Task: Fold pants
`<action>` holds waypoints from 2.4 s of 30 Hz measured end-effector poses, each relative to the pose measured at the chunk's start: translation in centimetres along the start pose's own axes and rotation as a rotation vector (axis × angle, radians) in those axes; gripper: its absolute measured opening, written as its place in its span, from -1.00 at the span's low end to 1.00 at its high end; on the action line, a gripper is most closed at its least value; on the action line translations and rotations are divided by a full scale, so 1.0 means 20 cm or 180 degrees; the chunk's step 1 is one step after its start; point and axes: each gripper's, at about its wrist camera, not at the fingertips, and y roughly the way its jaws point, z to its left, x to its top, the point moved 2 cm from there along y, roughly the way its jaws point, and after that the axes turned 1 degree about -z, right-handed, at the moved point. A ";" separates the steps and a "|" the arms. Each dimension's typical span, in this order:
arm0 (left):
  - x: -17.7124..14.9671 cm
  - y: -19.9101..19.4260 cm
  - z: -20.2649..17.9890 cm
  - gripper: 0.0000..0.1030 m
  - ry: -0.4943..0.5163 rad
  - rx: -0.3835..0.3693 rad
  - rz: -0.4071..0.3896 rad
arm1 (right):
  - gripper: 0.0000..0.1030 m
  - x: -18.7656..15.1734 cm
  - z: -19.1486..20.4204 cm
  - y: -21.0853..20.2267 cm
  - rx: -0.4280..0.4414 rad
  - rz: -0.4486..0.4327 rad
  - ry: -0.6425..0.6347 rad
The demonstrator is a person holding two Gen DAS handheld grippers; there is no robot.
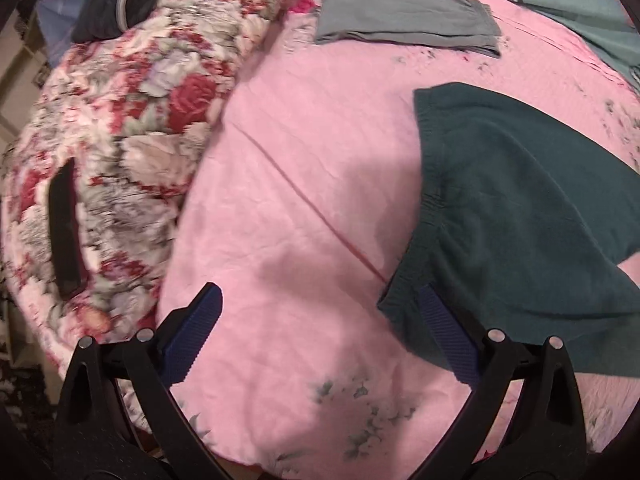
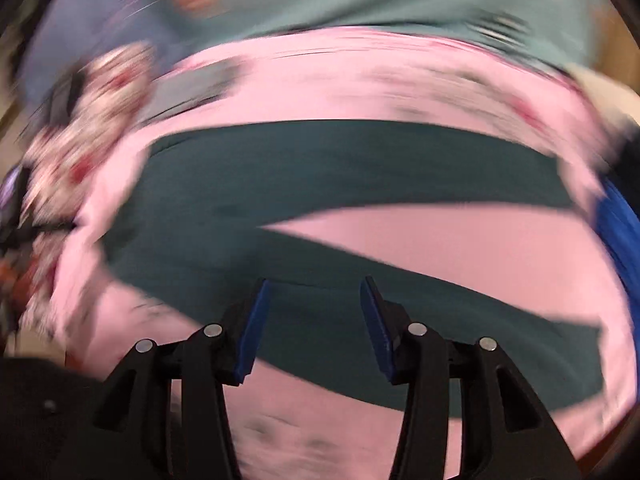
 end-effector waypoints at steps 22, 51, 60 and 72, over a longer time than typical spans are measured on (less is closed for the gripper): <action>-0.05 0.35 0.17 -0.98 0.0415 -0.1086 0.0220 | -0.98 -0.13 0.97 0.56 0.0754 0.1018 -0.1693; 0.92 0.48 -0.51 0.21 0.2276 -0.1862 -0.0115 | 0.07 1.07 0.07 1.07 0.0628 0.1158 -0.1877; 0.90 0.58 -0.59 -0.59 0.2575 -0.2040 0.0158 | -0.97 1.03 0.03 1.12 0.0494 0.1257 -0.2338; 0.80 0.16 -0.48 -0.93 0.2701 -0.1949 -0.0401 | -0.99 0.86 0.18 0.48 0.0407 0.0775 -0.2448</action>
